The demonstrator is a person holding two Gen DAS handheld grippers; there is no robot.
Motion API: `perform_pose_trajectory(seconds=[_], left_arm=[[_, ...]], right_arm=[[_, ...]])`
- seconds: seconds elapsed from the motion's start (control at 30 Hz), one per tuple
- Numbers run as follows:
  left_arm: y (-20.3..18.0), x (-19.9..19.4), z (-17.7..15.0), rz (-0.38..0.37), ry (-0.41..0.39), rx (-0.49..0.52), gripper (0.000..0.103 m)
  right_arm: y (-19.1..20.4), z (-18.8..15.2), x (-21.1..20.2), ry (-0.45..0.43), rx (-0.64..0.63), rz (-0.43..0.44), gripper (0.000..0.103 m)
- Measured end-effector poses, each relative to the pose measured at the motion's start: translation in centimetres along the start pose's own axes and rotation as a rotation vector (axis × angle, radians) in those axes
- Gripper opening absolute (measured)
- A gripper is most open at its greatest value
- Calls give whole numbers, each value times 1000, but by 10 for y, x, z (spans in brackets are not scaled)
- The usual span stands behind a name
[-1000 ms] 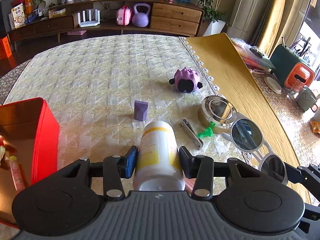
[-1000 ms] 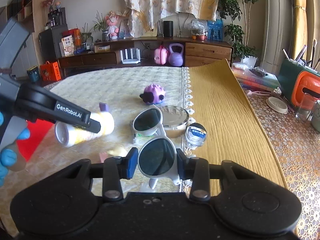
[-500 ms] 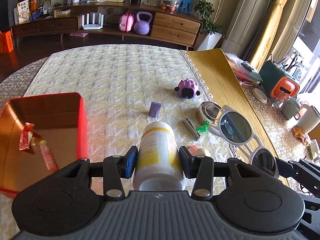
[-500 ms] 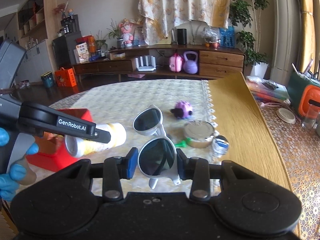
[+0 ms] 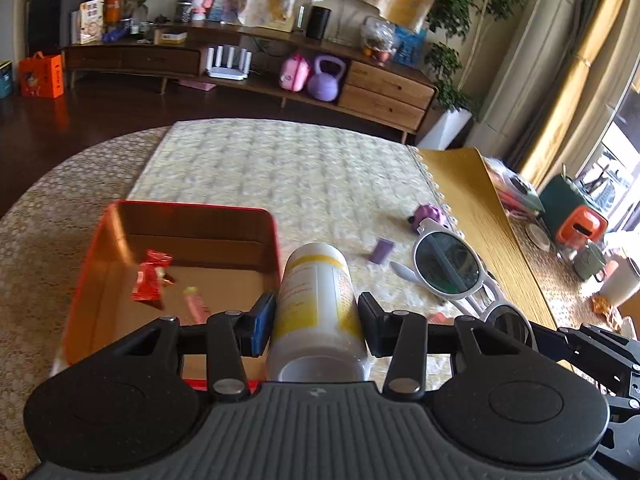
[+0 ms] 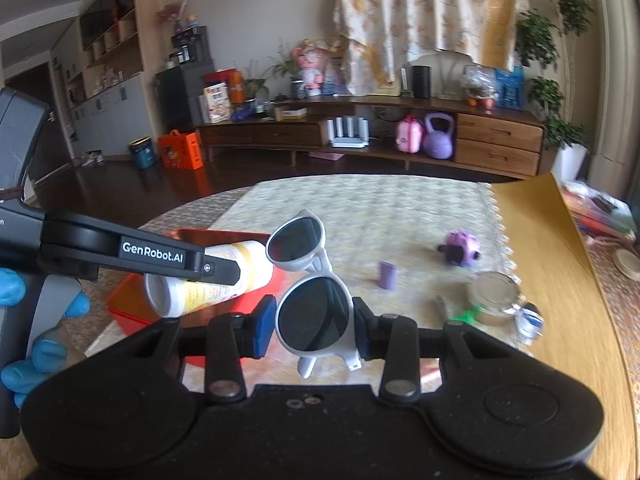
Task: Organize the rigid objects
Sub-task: 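Carry the white bottle and sunglasses into the red tin box with both tools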
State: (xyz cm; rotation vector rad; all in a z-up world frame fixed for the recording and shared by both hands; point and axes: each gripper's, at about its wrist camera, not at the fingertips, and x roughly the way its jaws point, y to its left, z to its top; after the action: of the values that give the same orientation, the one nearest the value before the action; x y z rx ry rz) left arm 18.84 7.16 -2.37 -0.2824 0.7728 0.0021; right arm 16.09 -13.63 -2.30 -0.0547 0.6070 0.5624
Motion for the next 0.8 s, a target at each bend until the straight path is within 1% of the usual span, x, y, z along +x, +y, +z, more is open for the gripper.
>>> perform_pose_trajectory(seconds=[0.13, 0.37, 0.63, 0.8], left_arm=[[29, -6, 1, 32, -7, -40, 44], [69, -8, 3, 85, -20, -90, 44], [101, 6, 1, 145, -18, -108, 44], [113, 19, 0, 179, -12, -111, 44]], right_arm=[[21, 8, 15, 6, -27, 24, 39], [46, 18, 44, 36, -43, 61, 39], [67, 27, 90, 94, -84, 62, 39], [84, 26, 121, 130, -144, 39, 39]])
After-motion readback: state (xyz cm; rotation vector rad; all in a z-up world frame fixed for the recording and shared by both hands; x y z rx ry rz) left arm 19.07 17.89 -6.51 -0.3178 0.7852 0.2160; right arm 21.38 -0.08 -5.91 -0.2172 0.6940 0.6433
